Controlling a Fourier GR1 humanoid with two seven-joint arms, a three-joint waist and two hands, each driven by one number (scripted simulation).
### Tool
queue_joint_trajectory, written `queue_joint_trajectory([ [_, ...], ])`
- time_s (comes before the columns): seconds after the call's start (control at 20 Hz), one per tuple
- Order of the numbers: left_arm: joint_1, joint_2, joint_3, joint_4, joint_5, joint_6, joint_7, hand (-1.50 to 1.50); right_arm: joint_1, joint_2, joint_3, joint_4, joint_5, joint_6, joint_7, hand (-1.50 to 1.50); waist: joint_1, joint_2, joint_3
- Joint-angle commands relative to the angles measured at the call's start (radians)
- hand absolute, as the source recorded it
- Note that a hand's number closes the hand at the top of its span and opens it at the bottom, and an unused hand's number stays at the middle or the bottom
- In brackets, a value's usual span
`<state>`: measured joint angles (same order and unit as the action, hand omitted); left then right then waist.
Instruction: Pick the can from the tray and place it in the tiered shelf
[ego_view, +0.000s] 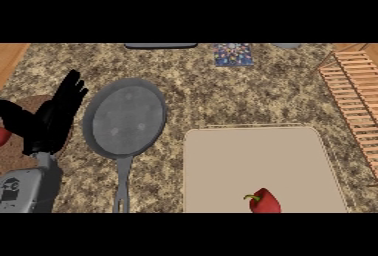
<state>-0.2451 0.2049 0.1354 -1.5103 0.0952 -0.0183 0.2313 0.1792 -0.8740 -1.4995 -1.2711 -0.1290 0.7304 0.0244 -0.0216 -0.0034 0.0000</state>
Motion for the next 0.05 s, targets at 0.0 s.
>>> queue_joint_trajectory([
  [0.0,0.018,-0.001,-0.008,-0.013,-0.011,-0.003,-0.001,0.00,0.101,0.041,-0.068,-0.017,-0.015,0.094,-0.115,-1.50,0.005,0.001,0.000],
])
